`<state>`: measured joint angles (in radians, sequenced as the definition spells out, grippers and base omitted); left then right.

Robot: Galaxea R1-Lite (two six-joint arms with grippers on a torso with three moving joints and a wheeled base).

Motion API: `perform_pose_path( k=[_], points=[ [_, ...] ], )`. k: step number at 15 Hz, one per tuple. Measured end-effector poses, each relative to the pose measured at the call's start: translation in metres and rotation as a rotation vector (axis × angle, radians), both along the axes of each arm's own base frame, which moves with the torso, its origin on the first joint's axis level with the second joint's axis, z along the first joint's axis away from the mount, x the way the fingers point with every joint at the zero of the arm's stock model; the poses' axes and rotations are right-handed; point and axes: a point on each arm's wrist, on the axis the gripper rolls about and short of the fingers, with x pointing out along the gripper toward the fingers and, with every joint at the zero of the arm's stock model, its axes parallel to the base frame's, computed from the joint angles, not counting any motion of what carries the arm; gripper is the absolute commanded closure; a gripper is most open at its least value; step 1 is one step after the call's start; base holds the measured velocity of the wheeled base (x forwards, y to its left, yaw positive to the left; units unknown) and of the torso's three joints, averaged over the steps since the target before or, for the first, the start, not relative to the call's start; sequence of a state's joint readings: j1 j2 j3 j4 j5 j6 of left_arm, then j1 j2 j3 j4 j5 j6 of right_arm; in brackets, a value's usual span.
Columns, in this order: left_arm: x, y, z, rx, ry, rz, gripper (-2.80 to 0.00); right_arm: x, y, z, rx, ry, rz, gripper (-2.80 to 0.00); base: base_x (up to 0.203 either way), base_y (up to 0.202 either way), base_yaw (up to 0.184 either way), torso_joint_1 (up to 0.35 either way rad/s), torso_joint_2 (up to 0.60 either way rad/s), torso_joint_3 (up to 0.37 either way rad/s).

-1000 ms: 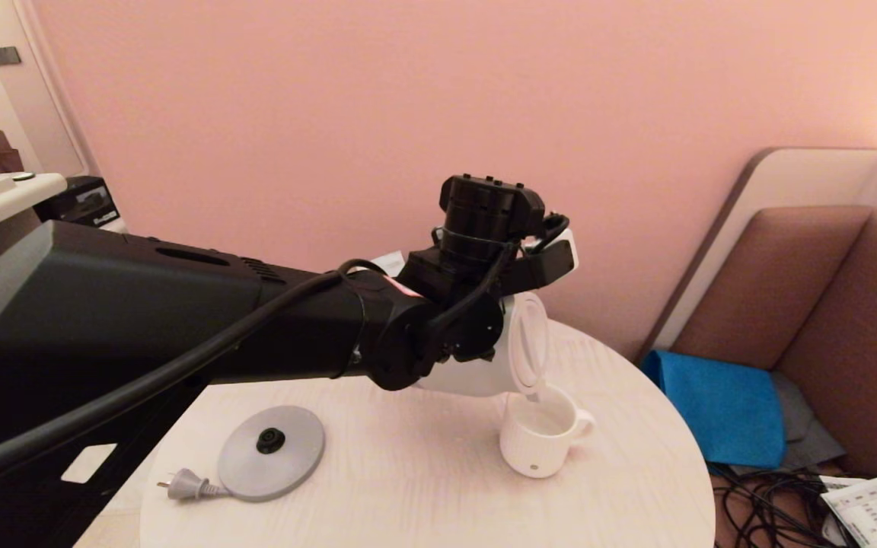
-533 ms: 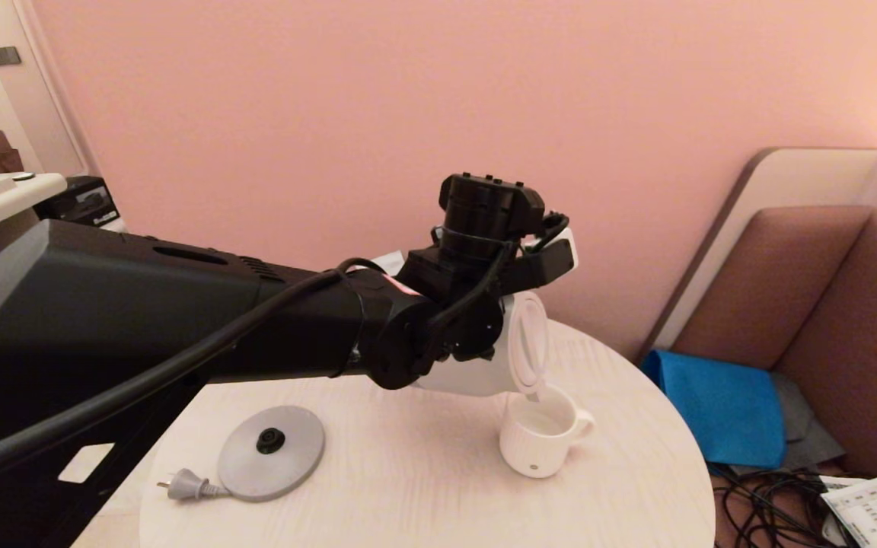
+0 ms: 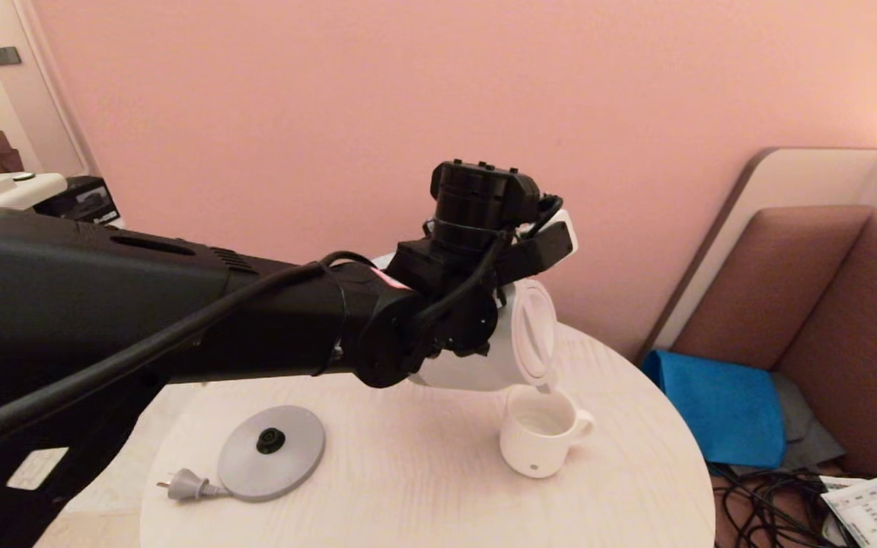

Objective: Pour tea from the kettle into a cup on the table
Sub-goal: Pour water into the cup

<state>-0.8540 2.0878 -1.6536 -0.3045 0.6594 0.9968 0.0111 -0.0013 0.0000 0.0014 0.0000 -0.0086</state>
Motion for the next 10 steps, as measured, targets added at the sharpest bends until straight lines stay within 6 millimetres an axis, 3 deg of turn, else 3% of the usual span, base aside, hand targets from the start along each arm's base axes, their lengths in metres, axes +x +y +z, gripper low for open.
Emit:
perform_pose_path(
  k=[10],
  points=[
    [-0.003, 0.042, -0.003, -0.378, 0.117, 0.113, 0.00, 0.000, 0.000, 0.000, 0.000, 0.000, 0.000, 0.00, 0.000, 0.000, 0.000, 0.000, 0.00, 0.000]
  ],
)
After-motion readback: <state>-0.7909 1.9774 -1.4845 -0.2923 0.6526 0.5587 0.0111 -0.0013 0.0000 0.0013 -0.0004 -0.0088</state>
